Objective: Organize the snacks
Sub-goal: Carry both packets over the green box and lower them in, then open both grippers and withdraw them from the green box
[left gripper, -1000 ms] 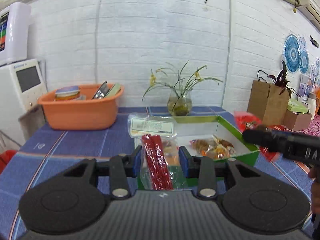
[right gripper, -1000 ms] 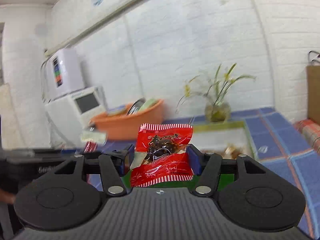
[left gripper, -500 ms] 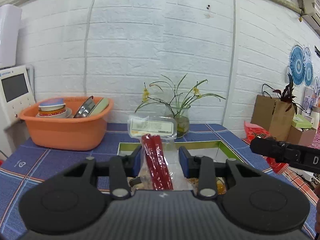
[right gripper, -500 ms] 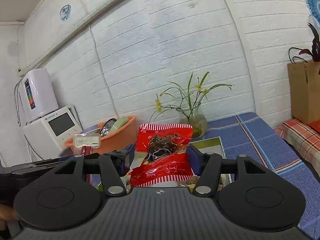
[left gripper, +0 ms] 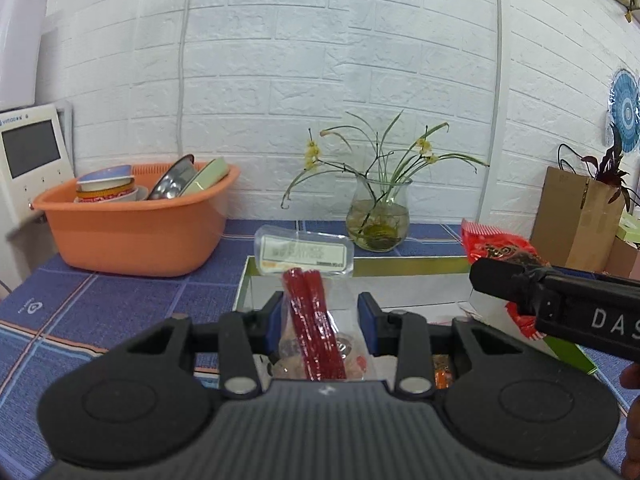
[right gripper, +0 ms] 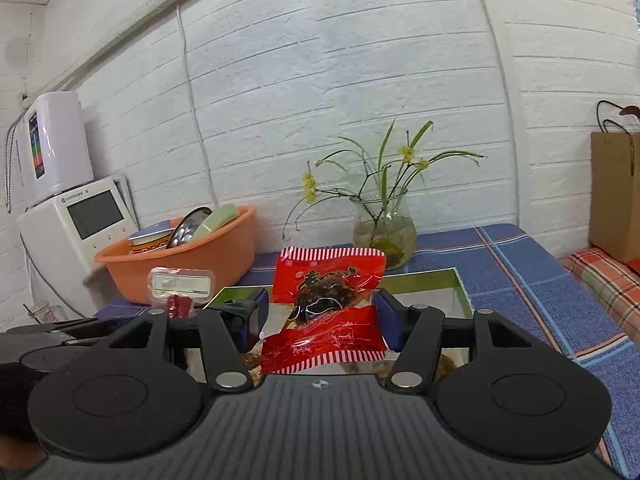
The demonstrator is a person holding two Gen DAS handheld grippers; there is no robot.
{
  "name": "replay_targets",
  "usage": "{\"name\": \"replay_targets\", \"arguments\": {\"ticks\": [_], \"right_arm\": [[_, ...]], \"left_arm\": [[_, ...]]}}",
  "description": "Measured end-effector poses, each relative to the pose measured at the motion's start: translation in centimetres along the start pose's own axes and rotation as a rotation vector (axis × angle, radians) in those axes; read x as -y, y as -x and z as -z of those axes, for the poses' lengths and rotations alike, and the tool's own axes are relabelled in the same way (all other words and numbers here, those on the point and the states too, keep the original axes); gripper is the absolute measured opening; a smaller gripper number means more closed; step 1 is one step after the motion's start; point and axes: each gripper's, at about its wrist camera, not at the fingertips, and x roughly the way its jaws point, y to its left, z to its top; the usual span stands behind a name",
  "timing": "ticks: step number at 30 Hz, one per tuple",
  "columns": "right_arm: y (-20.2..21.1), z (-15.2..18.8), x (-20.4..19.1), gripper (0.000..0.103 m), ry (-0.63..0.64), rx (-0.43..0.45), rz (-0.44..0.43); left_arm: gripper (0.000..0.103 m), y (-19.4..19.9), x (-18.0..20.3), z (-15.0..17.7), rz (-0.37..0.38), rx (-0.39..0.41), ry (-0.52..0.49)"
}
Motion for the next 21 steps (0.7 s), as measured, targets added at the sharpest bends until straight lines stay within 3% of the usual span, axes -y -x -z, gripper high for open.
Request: {"name": "replay_targets", "arguments": {"ticks": [12, 18, 21], "right_arm": [[-2.4, 2.4, 0.9, 0.097, 0.013, -0.093, 0.053], [-2.3, 2.5, 1.1, 0.103, 0.002, -0.078, 0.042], [-2.4, 2.4, 1.4, 0.103, -0.017, -0.090, 0.042]], "left_arm": [[0.038, -1.4, 0.3, 0.8, 0.000, -0.045, -0.031], [0.041, -1.8, 0.0, 1.0, -0.007, -0.066, -0.019], [0.050, -2.0, 0.3, 1.3, -0.026, -0.069, -0.039]]}}
